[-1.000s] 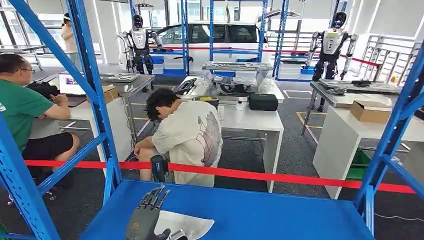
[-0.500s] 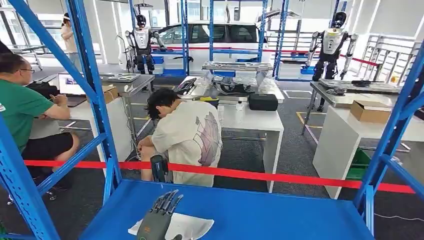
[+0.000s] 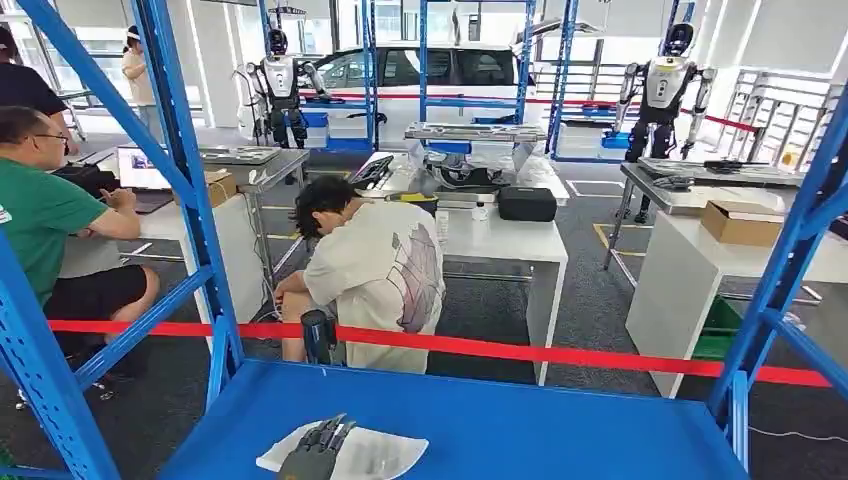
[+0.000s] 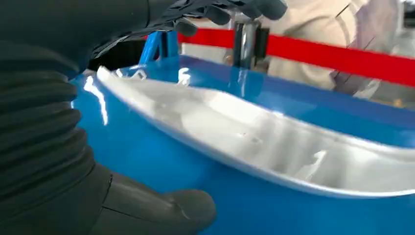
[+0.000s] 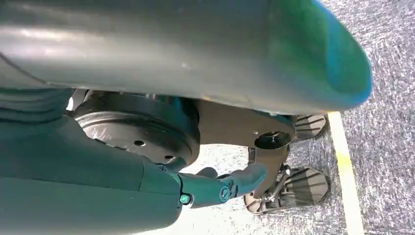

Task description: Take the parts from the cabinet and place them on the table.

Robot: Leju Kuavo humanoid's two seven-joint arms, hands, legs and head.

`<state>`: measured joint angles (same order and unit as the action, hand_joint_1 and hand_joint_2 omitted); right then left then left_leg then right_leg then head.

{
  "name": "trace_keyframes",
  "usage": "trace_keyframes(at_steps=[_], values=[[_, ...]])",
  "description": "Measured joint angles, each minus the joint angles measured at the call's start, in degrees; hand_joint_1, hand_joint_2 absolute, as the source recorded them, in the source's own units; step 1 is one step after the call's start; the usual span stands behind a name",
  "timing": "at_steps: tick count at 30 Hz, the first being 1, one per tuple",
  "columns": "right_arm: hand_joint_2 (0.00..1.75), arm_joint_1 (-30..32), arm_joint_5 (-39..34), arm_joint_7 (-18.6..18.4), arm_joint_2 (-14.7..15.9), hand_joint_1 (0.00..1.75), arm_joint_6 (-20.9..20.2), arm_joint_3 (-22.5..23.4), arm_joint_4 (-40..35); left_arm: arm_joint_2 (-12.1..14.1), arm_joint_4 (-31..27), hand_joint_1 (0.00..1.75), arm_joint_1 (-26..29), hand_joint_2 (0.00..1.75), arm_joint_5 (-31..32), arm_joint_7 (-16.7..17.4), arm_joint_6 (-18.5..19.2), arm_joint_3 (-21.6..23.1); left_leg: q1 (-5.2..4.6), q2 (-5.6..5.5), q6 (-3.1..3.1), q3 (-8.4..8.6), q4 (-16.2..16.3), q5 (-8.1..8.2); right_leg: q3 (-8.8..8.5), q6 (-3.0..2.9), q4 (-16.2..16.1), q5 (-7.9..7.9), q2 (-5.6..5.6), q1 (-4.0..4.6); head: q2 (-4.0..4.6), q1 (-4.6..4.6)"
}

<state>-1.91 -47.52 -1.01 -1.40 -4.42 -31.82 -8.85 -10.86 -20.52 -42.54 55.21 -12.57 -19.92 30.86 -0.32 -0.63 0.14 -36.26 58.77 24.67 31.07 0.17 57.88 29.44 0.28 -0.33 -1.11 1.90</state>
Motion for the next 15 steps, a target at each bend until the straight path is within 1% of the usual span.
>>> trace_keyframes(at_steps=[5,10,15], values=[[0.00,0.0,0.0,0.0,0.0,0.00,0.0,-0.4,0.0,0.8,0.8,0.00,0.2,1.75,-0.3,3.7,2.3,0.3,0.00,0.01,0.00,0.00,0.0,0.00,0.01,0.00,0.0,0.00,0.01,0.00,0.00,0.00],[0.00,0.0,-0.1,-0.5,0.0,0.00,0.0,-0.6,0.0,1.7,1.7,0.00,0.2,1.75,-1.0,8.8,5.6,0.3,0.00,0.01,0.00,0.00,0.0,0.00,0.01,0.00,0.0,0.01,0.00,0.01,0.00,0.00],[0.00,0.0,-0.1,-0.6,0.0,0.00,0.0,-0.7,0.0,3.0,2.0,0.00,-0.1,1.75,-1.1,10.7,6.4,0.3,0.00,0.01,-0.01,0.12,0.0,0.01,-0.10,0.01,0.0,0.04,0.00,0.01,0.00,0.00]])
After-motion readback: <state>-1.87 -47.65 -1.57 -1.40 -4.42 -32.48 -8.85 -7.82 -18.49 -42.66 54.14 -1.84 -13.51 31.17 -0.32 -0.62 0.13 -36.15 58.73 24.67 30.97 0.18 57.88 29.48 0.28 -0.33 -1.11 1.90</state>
